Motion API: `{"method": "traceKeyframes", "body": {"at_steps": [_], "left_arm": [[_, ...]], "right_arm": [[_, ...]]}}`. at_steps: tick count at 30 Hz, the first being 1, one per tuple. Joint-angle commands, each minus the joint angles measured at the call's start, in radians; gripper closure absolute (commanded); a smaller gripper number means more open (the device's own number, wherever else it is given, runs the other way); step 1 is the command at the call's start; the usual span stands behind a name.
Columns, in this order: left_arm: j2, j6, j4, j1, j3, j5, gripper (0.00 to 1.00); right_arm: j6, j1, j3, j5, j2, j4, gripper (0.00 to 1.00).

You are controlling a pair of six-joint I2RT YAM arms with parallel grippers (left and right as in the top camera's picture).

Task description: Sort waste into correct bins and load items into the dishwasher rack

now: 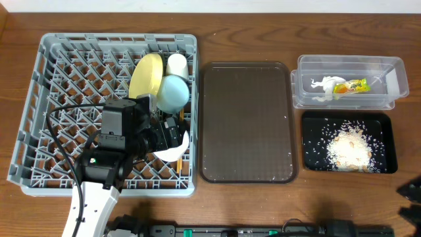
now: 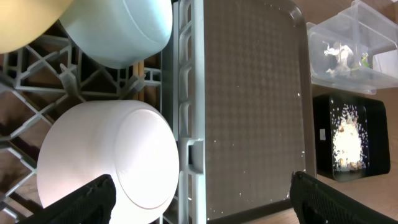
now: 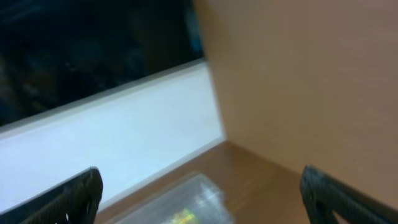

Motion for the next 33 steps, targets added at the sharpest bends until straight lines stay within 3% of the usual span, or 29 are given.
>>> {"method": "traceKeyframes", "body": {"at_steps": [1, 6, 10, 33], "left_arm": [[0.001, -0.002, 0.001, -0.002, 0.022, -0.009, 0.09], [0.001, -0.002, 0.001, -0.002, 0.022, -0.009, 0.09], [0.001, -0.002, 0.001, -0.002, 0.022, -0.009, 0.09], [0.001, -0.002, 0.001, -0.002, 0.022, -0.009, 0.09]], "right_arm": [[-0.003, 0.008, -0.160, -0.187, -0.070, 0.129, 0.01], [-0.003, -0.013, -0.459, -0.427, -0.167, 0.575, 0.01], [-0.002, -0.005, -0.622, -0.504, -0.187, 0.796, 0.01], [0.031, 0.058, -0.996, -0.491, -0.188, 0.737, 0.01]]}}
